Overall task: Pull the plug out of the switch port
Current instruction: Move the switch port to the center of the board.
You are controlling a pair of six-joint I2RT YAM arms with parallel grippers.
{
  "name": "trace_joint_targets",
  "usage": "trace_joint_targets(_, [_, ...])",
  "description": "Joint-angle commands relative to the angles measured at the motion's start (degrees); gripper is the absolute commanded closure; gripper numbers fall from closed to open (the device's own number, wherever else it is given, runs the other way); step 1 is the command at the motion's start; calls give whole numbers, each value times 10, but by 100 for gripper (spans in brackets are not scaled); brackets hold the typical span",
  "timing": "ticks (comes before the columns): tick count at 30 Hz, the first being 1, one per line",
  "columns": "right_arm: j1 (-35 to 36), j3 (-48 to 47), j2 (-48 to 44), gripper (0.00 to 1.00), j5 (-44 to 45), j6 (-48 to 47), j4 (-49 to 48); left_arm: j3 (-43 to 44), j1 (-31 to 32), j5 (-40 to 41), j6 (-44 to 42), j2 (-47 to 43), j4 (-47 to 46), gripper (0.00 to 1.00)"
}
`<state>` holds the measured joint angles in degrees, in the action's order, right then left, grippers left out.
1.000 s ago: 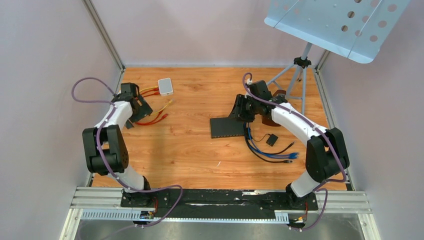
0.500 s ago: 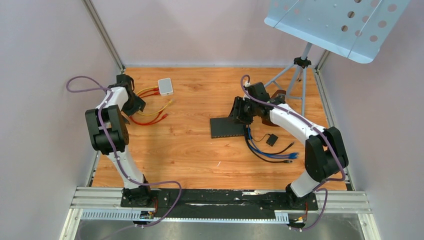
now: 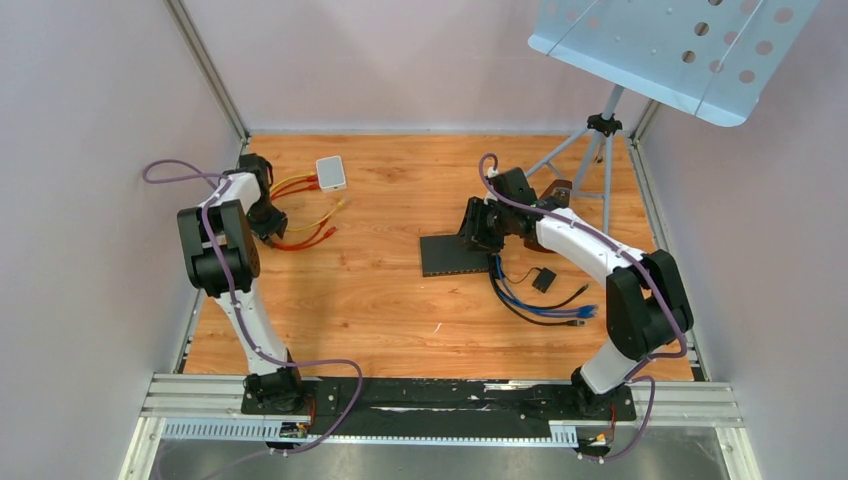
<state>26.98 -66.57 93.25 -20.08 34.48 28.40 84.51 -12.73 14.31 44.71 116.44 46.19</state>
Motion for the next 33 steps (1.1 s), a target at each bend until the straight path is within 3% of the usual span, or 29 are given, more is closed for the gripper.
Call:
trace_joint_targets(1, [4, 0, 7, 56, -5, 9, -20, -53, 0, -10, -16, -18, 2, 66])
trace_joint_targets(2, [5, -1, 7, 56, -5, 9, -20, -60, 4, -16, -20, -23, -7, 71])
trace_joint_targets(3, [4, -1, 9, 56, -5, 9, -21, -75, 11, -22, -28, -35, -12, 85])
trace_joint_targets(5, [4, -2, 11, 56, -6, 9, -21, -97, 27, -24, -33, -56, -21, 99])
trace_joint_targets(12, [5, -2, 15, 57, -9, 9, -25, -178, 99, -54, -41, -122, -39, 100])
trace_joint_targets(21, [12, -1, 24, 56, -20, 11, -33, -363, 187, -126, 4, -241, -108, 99])
trace_joint_targets(23, [14, -3, 27, 56, -28, 13, -36, -397, 195, -145, 12, -264, -127, 93])
trace_joint_targets(26, [22, -9, 35, 55, -36, 10, -40, -420, 198, -165, 1, -308, -134, 56])
trace_joint_targets(27, [26, -12, 37, 55, -37, 9, -41, -423, 198, -162, -3, -321, -136, 50])
trace_joint_targets(30, [37, -22, 45, 54, -43, 6, -42, -415, 199, -128, -10, -383, -124, 18])
trace_joint_targets(32, [42, -25, 46, 54, -43, 7, -42, -396, 198, -102, -20, -412, -108, 3])
trace_joint_targets(33, [44, -25, 46, 54, -43, 8, -42, -388, 198, -91, -30, -418, -104, 2])
